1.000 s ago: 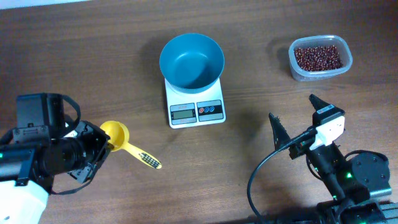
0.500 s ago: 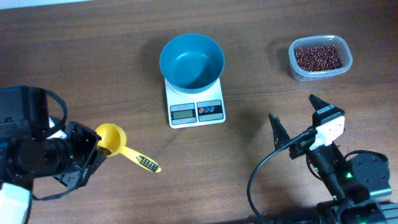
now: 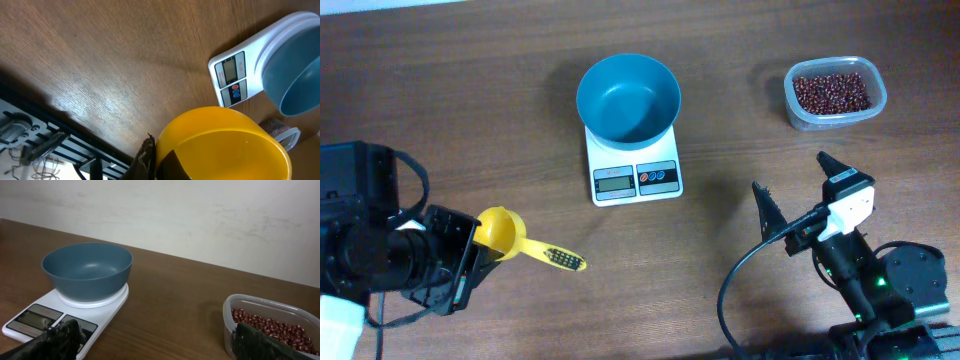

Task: Scoop item into bowl and weigh 50g on scale
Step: 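Lift the yellow scoop with the left gripper and rotate it, then move the right gripper toward the scoop handle held by the left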

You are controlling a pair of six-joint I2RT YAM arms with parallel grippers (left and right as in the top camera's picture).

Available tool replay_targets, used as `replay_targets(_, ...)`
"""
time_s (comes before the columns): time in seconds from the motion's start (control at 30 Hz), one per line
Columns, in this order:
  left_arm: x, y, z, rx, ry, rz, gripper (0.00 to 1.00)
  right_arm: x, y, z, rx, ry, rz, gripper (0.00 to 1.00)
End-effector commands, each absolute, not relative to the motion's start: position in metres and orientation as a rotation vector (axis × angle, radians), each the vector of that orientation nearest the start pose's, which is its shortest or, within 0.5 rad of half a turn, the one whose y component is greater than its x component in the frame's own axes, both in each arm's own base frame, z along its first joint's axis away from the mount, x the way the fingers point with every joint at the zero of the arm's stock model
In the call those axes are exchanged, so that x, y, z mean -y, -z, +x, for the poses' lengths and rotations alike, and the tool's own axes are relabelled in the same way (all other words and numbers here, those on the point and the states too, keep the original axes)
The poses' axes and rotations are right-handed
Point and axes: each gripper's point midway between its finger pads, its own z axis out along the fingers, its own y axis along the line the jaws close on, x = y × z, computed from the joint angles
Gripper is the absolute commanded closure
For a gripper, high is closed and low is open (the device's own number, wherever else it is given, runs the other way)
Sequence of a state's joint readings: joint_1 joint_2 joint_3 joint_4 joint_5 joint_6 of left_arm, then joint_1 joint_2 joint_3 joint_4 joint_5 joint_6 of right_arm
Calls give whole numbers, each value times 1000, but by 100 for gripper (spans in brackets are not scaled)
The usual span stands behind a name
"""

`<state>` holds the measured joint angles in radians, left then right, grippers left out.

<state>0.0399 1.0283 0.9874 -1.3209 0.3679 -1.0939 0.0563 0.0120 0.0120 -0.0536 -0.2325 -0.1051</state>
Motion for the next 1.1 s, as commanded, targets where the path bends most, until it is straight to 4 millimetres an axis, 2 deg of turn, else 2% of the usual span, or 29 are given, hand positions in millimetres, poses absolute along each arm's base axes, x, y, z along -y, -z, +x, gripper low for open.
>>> replay_targets(0.0, 55, -168, 185, -2544, 691, -1723, 100, -55, -161, 239, -1598, -160, -316, 1)
replay_targets(0.13, 56, -168, 182, -2393, 688, -2017, 100, -55, -161, 239, -1598, -160, -316, 1)
replay_targets(0.4, 54, -164, 165, -2452, 614, -2042, 100, -55, -161, 239, -1598, -160, -316, 1)
replay_targets(0.7, 53, -163, 165, -2486, 605, -1984, 100, -55, -161, 239, -1598, -160, -316, 1)
replay_targets(0.93, 52, -160, 149, -2520, 527, -2039, 100, -55, -161, 239, -1598, -157, -313, 1)
replay_targets(0.97, 52, -160, 149, -2520, 528, -2039, 100, -58, -163, 238, -1594, -190, -310, 1)
replay_targets(1.0, 52, -160, 149, -2520, 528, -2039, 100, -66, -162, 235, -1605, -293, -281, 1)
replay_targets(1.07, 52, -160, 149, -2520, 528, -2039, 100, -85, -163, 227, -1643, -593, -167, 1)
